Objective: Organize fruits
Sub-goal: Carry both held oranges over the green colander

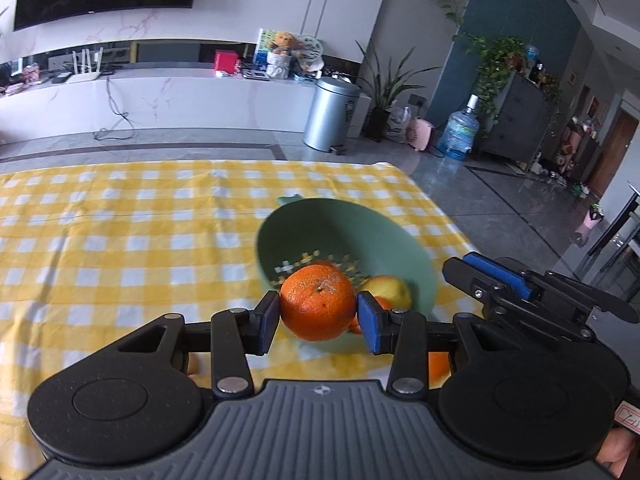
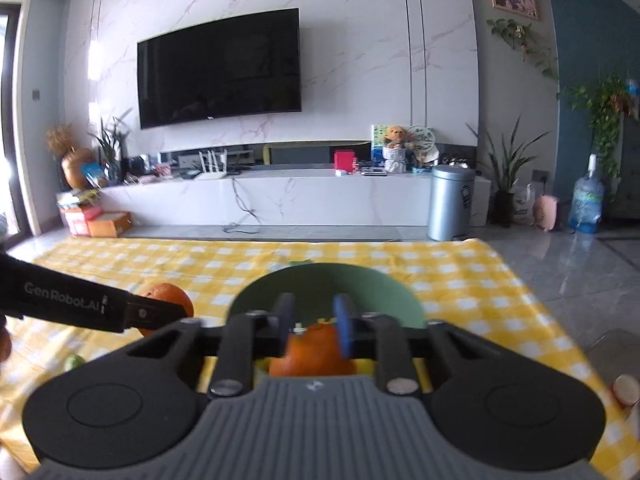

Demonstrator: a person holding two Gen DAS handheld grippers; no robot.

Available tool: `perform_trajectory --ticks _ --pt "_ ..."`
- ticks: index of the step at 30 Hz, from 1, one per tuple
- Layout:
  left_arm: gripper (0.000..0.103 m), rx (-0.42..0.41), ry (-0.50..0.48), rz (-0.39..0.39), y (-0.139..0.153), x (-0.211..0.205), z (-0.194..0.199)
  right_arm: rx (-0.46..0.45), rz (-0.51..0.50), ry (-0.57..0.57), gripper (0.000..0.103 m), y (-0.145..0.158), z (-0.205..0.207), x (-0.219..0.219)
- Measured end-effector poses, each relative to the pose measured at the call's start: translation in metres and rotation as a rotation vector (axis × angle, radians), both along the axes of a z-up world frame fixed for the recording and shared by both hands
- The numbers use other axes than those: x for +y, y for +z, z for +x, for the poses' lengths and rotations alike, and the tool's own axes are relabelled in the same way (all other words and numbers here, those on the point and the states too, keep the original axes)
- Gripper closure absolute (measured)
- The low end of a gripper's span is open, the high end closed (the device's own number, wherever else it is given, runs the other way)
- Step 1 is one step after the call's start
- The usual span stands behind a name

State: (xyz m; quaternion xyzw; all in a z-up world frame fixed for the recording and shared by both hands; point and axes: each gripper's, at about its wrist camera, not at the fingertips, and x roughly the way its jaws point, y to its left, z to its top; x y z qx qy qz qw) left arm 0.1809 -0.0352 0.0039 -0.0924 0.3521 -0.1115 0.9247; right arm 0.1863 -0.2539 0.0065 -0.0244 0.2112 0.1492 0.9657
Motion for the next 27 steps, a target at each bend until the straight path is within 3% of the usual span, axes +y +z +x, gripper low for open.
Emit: perform_trajectory --ticks 4,9,14,17,21,27 --pt "0.056 0.022 -0.038 -0.014 -0.003 -0.017 0.022 0.056 -0.057 0.014 0.095 -0.003 0.028 -0.007" --pt "0.056 0.026 -0.073 -0.022 -0.01 -0.016 0.016 0.183 0.014 0.038 0.097 -0.014 0.04 -0.025" --pt "0.056 0.062 -0.079 -0.022 -0.028 -0.009 0.0 0.391 0.084 0.018 0.069 -0.033 0.036 -0.059" --pt "0.056 0.091 -0.089 -0.024 -0.039 -0.007 -0.008 0.548 0.168 0.015 0.064 -0.045 0.033 -0.076" --pt "0.056 0.116 -0.095 -0.021 -0.047 -0.007 -0.016 0.699 0.194 -0.005 0.057 -0.057 0.02 -0.079" --pt "0.056 0.12 -0.08 -0.044 -0.049 -0.002 -0.026 0.782 0.176 0.023 0.051 -0.062 0.002 -0.07"
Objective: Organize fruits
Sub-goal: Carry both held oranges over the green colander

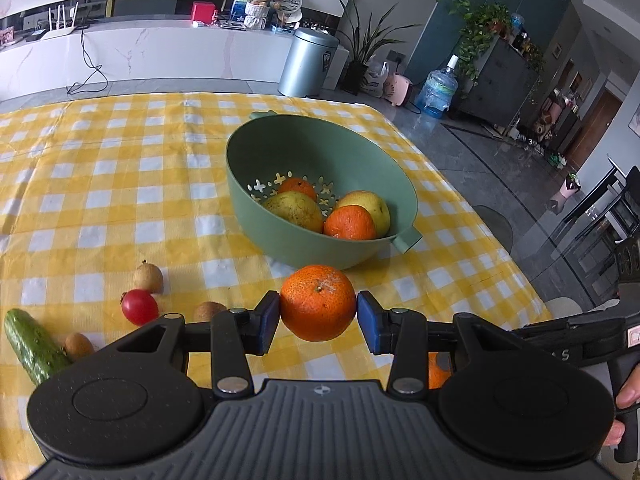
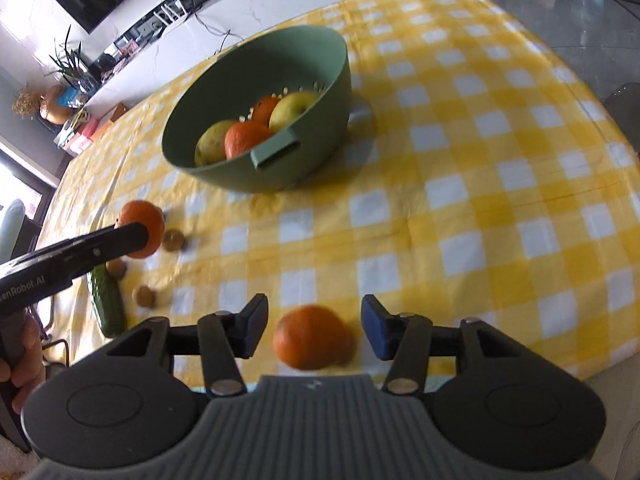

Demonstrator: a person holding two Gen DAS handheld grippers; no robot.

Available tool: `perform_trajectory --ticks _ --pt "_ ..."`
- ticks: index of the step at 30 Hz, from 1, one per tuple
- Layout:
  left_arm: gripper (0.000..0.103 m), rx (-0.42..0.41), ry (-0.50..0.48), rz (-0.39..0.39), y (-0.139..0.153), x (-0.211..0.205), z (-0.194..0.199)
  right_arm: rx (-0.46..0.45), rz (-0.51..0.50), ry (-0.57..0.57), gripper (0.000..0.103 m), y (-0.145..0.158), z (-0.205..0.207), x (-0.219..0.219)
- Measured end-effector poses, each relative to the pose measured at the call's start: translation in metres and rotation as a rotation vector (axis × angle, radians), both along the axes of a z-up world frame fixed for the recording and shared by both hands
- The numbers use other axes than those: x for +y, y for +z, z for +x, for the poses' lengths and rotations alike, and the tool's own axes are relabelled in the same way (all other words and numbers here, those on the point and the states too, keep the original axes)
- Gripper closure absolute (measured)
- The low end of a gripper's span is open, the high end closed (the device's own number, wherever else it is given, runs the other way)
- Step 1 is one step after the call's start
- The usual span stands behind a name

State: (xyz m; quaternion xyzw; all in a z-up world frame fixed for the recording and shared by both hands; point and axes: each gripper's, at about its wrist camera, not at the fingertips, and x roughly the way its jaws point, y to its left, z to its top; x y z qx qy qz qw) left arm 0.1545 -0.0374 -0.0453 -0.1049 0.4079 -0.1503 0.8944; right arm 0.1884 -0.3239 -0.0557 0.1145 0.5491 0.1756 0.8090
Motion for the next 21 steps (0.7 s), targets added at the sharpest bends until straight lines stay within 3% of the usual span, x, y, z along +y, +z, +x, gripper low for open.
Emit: perform_trajectory --ticks 5,13,17,21 --pt "0.056 0.003 0.019 -0.006 0.0 0.005 -0.007 -0.018 -0.056 0.05 0.049 0.0 -0.001 0.017" --pt "0.056 -0.006 0.037 -0.012 0.002 0.011 -0.014 -0.054 -0.104 0.016 0.048 -0.003 0.011 0.028" --pt "0.056 -0.01 0.042 -0.014 0.003 0.013 -0.016 -0.118 -0.176 0.063 0.045 -0.005 0.014 0.047" --pt "0.056 -0.006 0.054 -0.02 0.002 0.018 -0.018 -0.111 -0.251 0.117 0.046 -0.013 0.015 0.06"
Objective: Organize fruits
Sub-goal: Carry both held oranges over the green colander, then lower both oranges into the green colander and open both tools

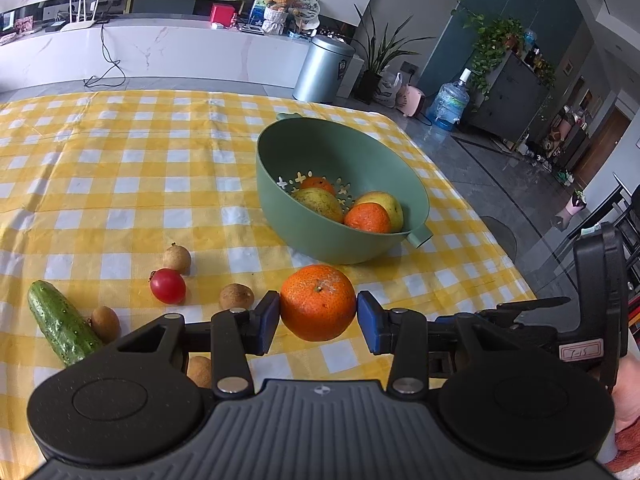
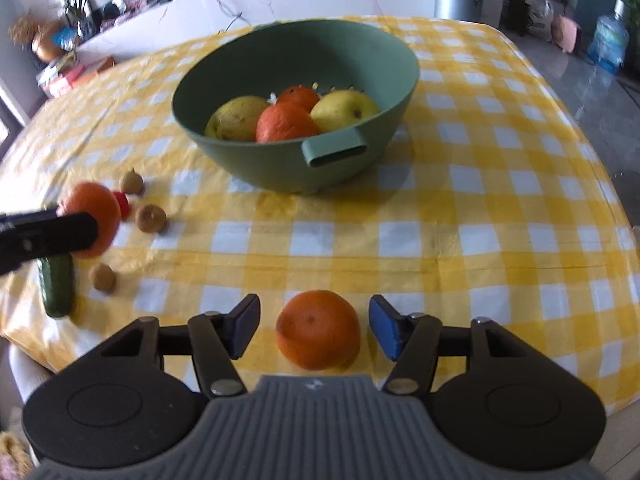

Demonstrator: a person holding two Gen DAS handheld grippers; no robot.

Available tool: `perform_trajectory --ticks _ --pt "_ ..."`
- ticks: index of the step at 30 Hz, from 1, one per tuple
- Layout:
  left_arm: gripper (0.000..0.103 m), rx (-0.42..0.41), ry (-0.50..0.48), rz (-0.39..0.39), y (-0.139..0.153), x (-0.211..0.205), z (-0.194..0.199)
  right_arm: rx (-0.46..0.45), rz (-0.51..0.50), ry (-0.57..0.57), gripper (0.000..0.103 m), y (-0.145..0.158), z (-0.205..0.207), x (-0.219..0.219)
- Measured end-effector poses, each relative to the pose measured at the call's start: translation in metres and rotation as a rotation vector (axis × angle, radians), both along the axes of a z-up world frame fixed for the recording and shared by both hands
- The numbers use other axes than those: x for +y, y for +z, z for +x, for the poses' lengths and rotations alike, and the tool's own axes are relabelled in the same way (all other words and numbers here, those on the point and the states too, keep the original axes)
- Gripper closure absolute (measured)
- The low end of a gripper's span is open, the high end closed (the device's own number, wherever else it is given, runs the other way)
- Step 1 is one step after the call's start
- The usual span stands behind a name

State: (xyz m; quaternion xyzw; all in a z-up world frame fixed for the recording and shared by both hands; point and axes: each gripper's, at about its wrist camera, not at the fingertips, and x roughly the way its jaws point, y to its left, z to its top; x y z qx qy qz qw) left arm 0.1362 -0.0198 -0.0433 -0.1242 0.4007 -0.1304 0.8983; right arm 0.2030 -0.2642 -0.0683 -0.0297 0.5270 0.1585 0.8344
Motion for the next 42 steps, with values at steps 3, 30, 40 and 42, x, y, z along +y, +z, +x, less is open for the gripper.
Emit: perform_trajectory --ticks 3,30,40,42 --pt "0.056 0.003 0.002 -0.006 -0.001 0.002 -0.001 0.033 -0.007 -0.005 0.046 -0.004 0.001 -0.003" --pt "0.056 -0.04 -0.003 0.008 0.015 -0.002 -0.004 -0.057 0.086 0.007 0.061 0.012 -0.01 -0.013" --pt "0.056 -0.077 -0.037 0.021 0.036 -0.016 0.031 -0.188 0.149 0.044 0.061 0.066 0.0 -0.019" --pt "0.056 -0.083 -0.045 0.04 0.038 -0.021 0.041 -0.215 0.145 0.051 0.061 0.076 0.01 -0.018"
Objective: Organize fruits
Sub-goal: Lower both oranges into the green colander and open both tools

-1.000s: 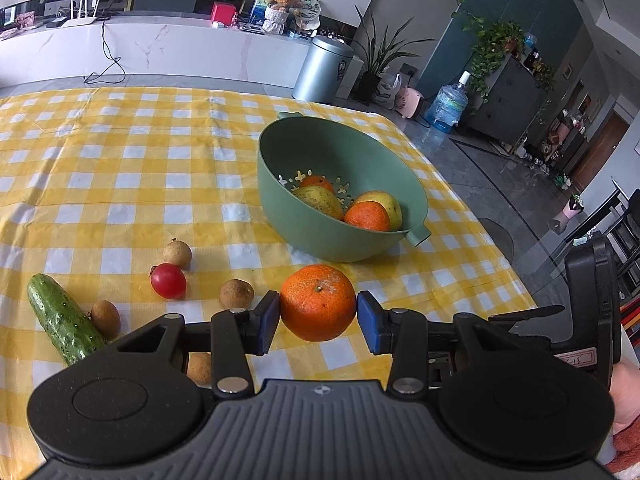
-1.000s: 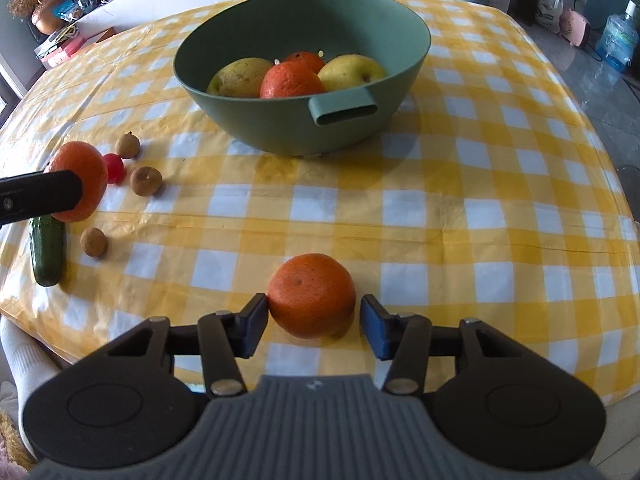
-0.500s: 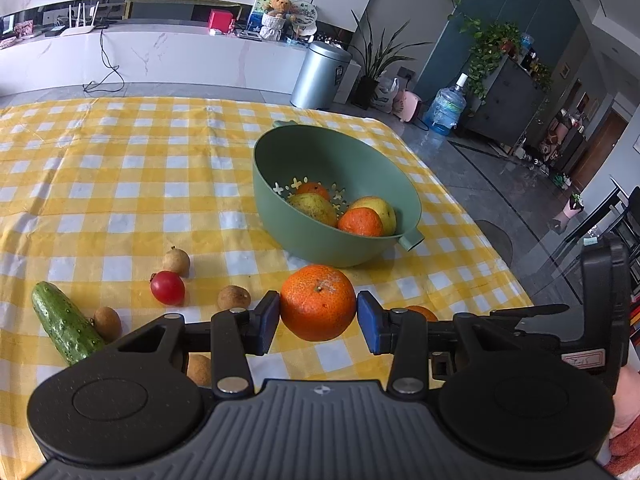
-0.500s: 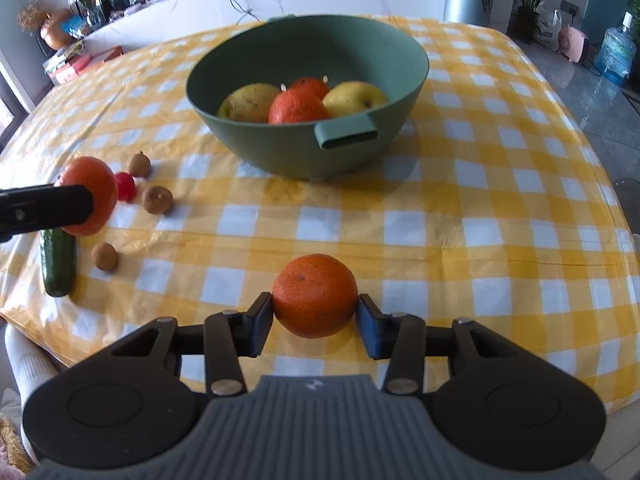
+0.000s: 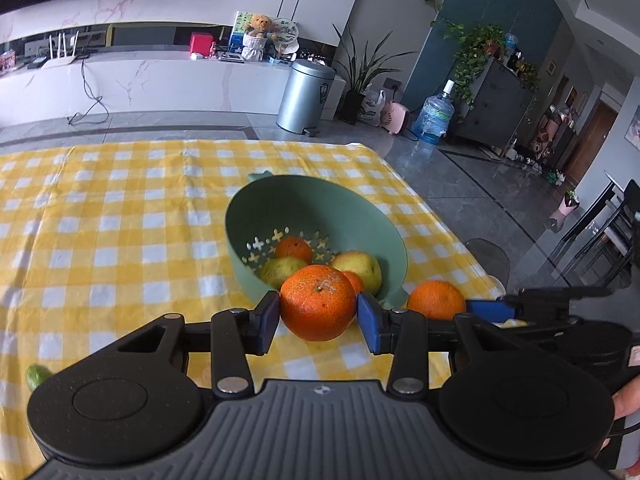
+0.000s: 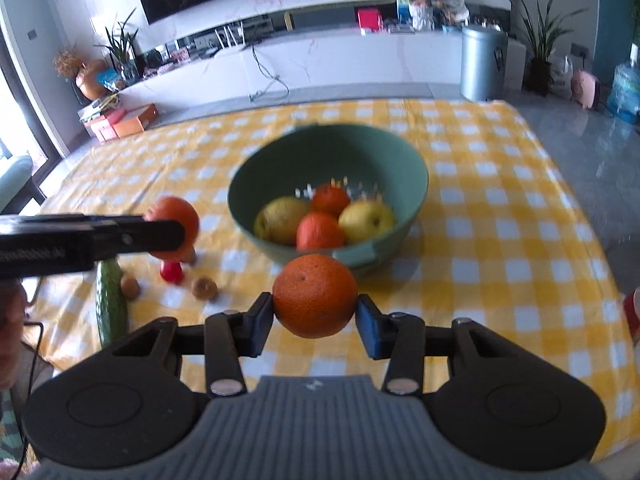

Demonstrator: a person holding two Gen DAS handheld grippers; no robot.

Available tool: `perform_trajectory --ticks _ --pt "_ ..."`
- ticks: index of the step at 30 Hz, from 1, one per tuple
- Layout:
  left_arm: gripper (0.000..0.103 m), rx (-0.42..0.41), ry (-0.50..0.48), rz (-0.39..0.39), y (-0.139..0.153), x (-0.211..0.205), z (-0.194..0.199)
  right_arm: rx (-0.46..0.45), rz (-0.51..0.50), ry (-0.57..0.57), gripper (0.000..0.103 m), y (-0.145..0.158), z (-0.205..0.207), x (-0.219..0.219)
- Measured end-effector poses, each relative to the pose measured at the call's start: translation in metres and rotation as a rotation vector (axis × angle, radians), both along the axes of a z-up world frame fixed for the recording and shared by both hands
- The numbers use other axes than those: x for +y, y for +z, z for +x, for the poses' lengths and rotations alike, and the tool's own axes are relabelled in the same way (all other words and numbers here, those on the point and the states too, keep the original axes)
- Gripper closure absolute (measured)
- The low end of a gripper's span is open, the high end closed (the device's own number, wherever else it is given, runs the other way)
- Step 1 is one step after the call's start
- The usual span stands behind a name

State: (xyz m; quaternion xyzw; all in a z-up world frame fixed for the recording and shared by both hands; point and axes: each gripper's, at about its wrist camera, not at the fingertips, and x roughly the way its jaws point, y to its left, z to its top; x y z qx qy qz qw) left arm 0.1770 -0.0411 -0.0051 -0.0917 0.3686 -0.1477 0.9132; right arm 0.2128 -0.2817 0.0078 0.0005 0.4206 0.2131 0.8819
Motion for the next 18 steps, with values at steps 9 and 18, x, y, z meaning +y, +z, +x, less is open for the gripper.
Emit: perform_trajectory --ticks 9,18 --pt "0.056 0.018 0.034 0.046 -0.005 -0.004 0.045 -0.051 -0.027 -0.009 0.061 0.009 0.05 0.015" --pt "0.056 0.045 0.043 0.122 -0.017 -0.004 0.078 -0.072 -0.109 0.022 0.061 -0.008 0.087 0.035"
